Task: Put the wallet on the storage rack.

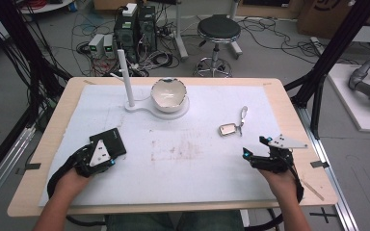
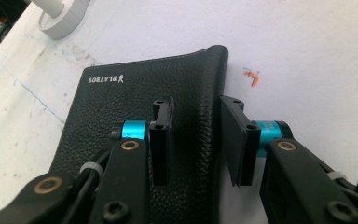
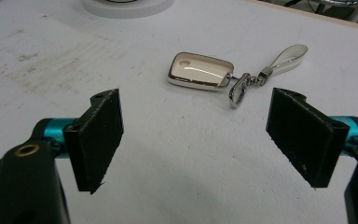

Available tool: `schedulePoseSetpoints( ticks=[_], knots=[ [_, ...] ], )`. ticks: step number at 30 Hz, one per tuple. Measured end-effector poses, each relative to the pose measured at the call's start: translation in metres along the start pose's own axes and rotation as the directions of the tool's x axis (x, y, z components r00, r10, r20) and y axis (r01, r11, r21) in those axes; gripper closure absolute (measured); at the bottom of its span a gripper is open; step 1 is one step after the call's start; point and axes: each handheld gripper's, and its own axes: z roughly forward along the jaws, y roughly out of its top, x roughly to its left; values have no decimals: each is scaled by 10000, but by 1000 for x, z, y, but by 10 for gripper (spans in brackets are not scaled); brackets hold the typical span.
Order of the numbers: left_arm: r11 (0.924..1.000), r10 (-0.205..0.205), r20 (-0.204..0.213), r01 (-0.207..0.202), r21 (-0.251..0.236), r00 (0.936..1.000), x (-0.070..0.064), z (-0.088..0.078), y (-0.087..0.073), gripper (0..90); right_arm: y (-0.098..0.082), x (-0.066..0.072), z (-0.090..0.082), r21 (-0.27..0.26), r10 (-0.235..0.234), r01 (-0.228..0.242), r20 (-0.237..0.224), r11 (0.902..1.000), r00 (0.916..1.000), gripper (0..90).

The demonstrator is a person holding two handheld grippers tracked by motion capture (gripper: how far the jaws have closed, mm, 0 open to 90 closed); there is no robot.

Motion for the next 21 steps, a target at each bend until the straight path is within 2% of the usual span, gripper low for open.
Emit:
schedulePoseSetpoints(
  ticks=[7,12,14,16,18,21],
  knots=[
    [9985,524,-124,-522,162,9985,-2,-2,4,787,-1,0,1,63,108,-108,-33,9999,9999,191],
    [9997,233,17,-233,57,9997,0,-5,6,808,-1,0,1,28,83,-83,-47,10000,10000,191],
    [9998,158,92,-157,-118,9998,2,-8,9,820,0,0,1,3,101,-101,-15,9999,9999,191],
    [9986,-138,225,150,-514,9997,4,-12,12,825,-1,-1,0,6,148,-148,-16,9999,9999,191],
    [9956,-402,252,422,-839,9989,4,-15,13,826,-1,-2,1,-3,144,-144,-12,9999,9999,191],
    [9890,-511,205,535,-1377,9985,6,-22,19,828,-1,-2,0,6,158,-158,7,9999,9999,191]
  ],
)
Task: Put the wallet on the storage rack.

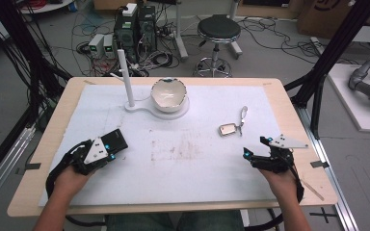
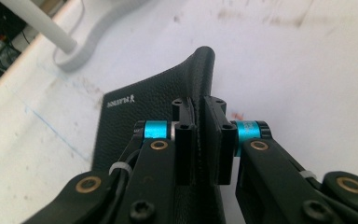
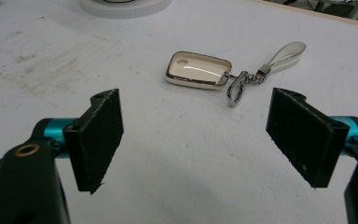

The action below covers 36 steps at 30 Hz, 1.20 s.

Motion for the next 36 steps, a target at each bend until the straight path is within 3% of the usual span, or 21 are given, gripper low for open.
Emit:
schedulePoseSetpoints(
  ticks=[1,9,16,22,27,36],
  knots=[
    [9990,-145,-55,143,-433,9999,1,-4,4,829,0,0,0,-9,-25,25,-17,10000,10000,191],
    [9892,-151,-452,84,-1464,9989,8,-17,24,831,1,3,1,2,-41,41,-14,10000,10000,191],
    [9822,362,-397,-429,-1831,9986,12,-15,57,833,2,4,4,44,-42,42,-72,10000,10000,191],
    [9704,941,-444,-1016,-2193,9946,22,-11,97,833,0,2,3,21,78,-78,-78,10000,9999,191],
    [9659,1306,-440,-1371,-2198,9905,32,-9,122,833,0,2,3,47,95,-95,-96,9999,9999,191],
    [9559,1617,-204,-1617,-2453,9866,56,7,157,832,2,4,4,2,-7,7,-147,10000,9999,191]
  ],
)
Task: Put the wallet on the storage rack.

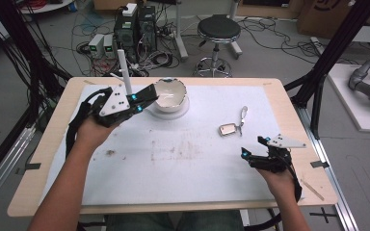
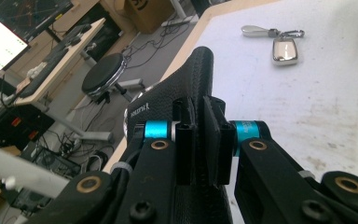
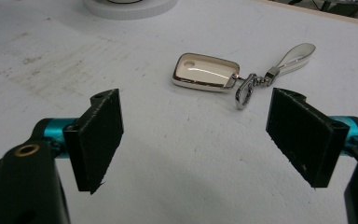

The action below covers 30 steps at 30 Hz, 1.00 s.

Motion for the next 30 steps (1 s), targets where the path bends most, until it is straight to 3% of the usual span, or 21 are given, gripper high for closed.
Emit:
schedulePoseSetpoints(
  ticks=[6,10,19,30],
  knots=[
    [9984,562,263,-562,-7,9981,12,26,15,832,1,1,1,-29,-26,26,-10,10000,10000,191],
    [9955,932,470,-924,-188,9945,18,45,17,831,1,2,1,20,-31,31,-32,10000,10000,191],
    [9945,1031,702,-1016,-241,9922,23,78,6,831,-3,0,-3,60,93,-93,81,9999,9999,191],
    [9936,1101,1111,-1123,138,9877,12,101,-5,830,-5,-2,-5,52,117,-118,134,9999,9998,191]
  ],
)
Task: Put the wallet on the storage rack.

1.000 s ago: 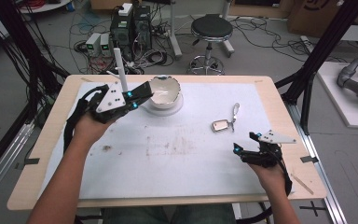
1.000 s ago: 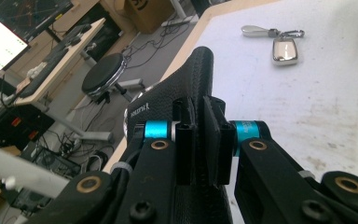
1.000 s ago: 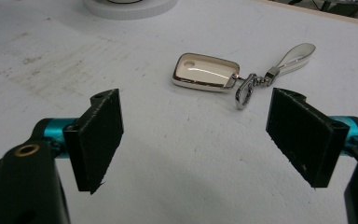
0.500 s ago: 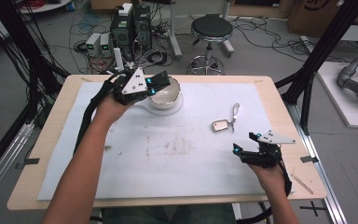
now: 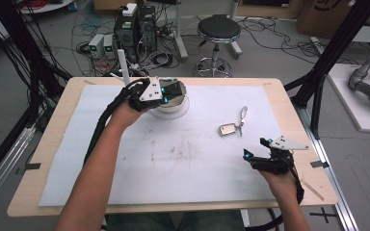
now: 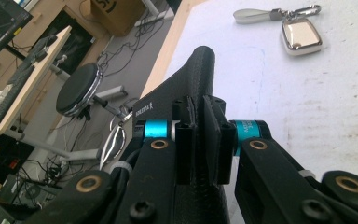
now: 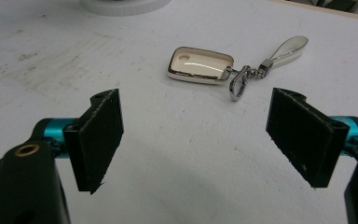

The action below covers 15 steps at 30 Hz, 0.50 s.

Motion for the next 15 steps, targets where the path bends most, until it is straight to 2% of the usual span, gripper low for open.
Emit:
schedulePoseSetpoints(
  ticks=[8,15],
  knots=[
    [9995,-258,230,254,206,9994,2,16,-6,829,1,1,0,11,-50,50,-28,10000,10000,190],
    [9977,-248,230,233,633,9994,3,33,-9,825,0,0,1,16,-49,49,-20,10000,10000,191]
  ],
)
